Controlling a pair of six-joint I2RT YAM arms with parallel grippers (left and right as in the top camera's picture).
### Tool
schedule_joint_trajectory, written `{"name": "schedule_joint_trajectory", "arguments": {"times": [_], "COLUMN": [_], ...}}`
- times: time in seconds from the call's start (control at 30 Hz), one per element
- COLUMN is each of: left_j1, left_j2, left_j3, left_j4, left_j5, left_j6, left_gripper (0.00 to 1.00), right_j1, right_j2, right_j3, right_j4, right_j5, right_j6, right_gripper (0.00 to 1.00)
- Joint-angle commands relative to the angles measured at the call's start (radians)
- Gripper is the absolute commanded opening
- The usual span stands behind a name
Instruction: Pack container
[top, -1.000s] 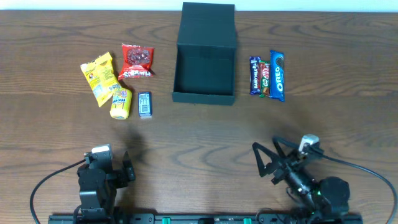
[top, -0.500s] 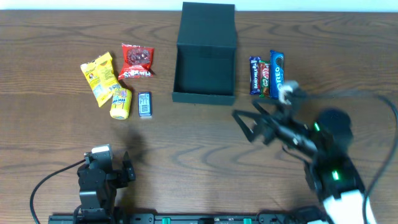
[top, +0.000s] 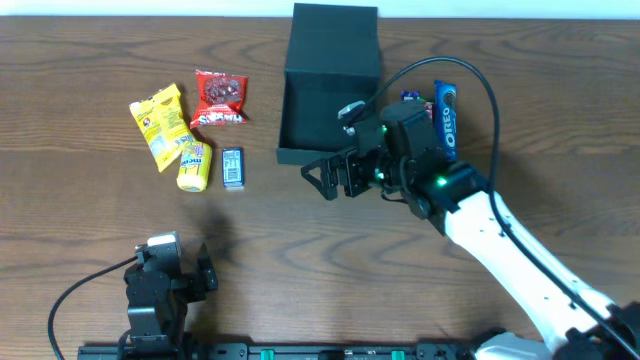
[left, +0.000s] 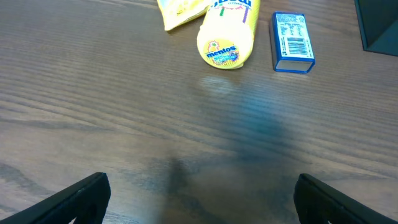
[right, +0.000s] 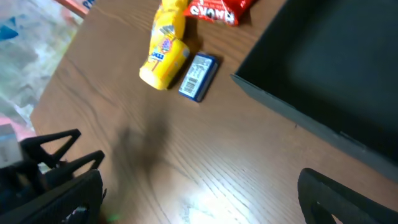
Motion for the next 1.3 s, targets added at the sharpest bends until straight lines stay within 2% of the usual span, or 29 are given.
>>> {"name": "schedule_joint_trajectory", "arguments": {"times": [0.0,0.1,0.27,0.4,0.43,0.5,0.63,0.77,1.27], "left_j1": [0.004,0.004,0.004,0.004,0.004,0.004,0.004,0.004,0.004], "left_j2": [-0.005,-0.005,-0.005,-0.005,-0.005,-0.005,-0.005,-0.005,-0.005], "left_j3": [-0.012,-0.012,-0.012,-0.012,-0.012,-0.012,-0.012,-0.012,-0.012], "left_j4": [-0.006,-0.006,-0.006,-0.006,-0.006,-0.006,-0.006,-0.006,-0.006], "left_j5": [-0.007,-0.007,-0.007,-0.007,-0.007,-0.007,-0.007,-0.007,-0.007], "left_j6": [0.003,0.003,0.003,0.003,0.003,0.003,0.003,0.003,0.003], "left_gripper": [0.95,0.95,0.95,0.95,0.95,0.95,0.95,0.95,0.95], "right_j1": [0.015,0.044,0.09,0.093,0.093,0.093,0.093,0.093,0.093], "right_j2": [0.018,0.042,0.104,0.193,0.222,0.278,0.367,0.442,0.493], "right_j3": [0.018,0.019,0.058,0.15,0.182,0.249,0.345,0.391,0.391], "right_j4": [0.05,0.069,-0.016,-0.069,-0.089,-0.126,-0.173,-0.208,-0.426], "right_j5": [0.005,0.191,0.466,0.505,0.523,0.543,0.545,0.544,0.492], "right_j6": [-0.021,0.018,0.104,0.112,0.123,0.13,0.129,0.156,0.136], "right_gripper": [0.99,0.99,0.96,0.89,0.83,0.61,0.24,0.02,0.01]}}
